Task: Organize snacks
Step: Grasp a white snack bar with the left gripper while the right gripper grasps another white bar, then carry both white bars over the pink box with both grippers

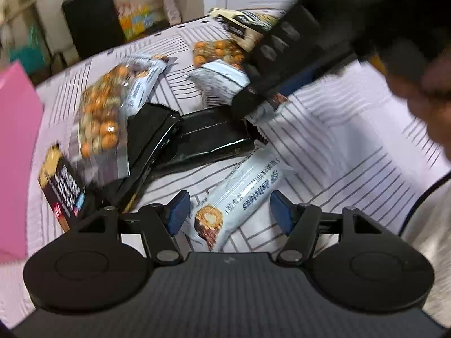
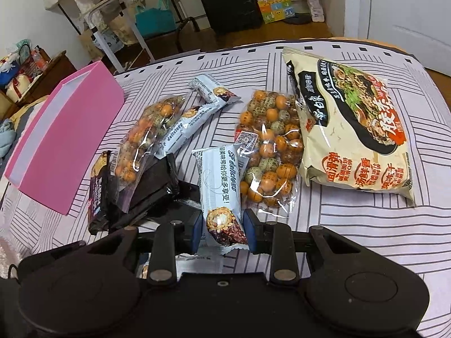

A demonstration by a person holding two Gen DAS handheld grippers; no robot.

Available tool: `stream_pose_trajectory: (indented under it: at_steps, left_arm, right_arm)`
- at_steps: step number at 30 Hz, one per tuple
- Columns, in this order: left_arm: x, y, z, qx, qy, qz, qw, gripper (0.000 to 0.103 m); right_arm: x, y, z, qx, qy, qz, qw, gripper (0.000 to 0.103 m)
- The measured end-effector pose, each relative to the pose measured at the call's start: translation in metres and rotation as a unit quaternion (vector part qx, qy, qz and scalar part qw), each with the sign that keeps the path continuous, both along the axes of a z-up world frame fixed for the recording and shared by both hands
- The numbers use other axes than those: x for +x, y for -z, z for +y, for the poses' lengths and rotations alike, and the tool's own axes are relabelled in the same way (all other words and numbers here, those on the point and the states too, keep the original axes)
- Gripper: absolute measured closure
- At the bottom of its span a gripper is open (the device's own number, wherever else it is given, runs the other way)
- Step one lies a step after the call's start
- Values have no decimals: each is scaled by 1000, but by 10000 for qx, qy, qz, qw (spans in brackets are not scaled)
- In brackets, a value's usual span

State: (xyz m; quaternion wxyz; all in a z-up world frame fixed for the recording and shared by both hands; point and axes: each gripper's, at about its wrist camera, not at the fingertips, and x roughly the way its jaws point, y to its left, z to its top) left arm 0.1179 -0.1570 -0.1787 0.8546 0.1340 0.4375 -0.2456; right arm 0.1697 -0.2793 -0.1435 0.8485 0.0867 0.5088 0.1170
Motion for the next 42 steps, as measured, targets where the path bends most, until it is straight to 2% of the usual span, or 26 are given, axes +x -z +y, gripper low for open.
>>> stream_pose_trajectory:
  at_steps: [3, 5, 8, 10, 16, 20, 26, 37, 42]
  left_arm:
    - [2, 4, -5, 10, -8, -13, 10000, 42]
    - [6, 3, -3, -82, -46, 41, 9999, 51]
    - [7, -1, -2, -139, -64, 107, 9998, 70]
    - [2, -2, -6, -154, -82, 92, 9998, 74]
    - [-6, -8, -5, -110, -338, 170, 9992, 75]
    - [-9, -22, 3, -253, -592, 192, 9977, 75]
    - [-16, -42, 26, -253, -935, 320, 9948, 75]
    - [-38, -51, 75, -207, -1456, 554, 9876, 75]
    - [-48, -60, 101, -170, -1616, 606, 9849, 75]
  right_arm:
    - [0, 3, 1, -43, -43, 83, 9999, 67]
    - [1, 5, 1, -72, -34, 141, 9999, 67]
    - [2, 7, 0, -87, -9, 190, 9998, 67]
    - [1, 8, 0, -103, -3, 201, 9997, 67]
    - [2, 8, 3, -175, -5, 206, 9996, 67]
    - [-1, 6, 3, -178, 20, 164, 9997, 67]
    - [-15, -1, 8, -279, -19, 92, 9996, 67]
    - [-45, -14, 22, -407, -67, 10, 9991, 67]
    - [-69, -20, 40, -376, -264, -50, 9989, 67]
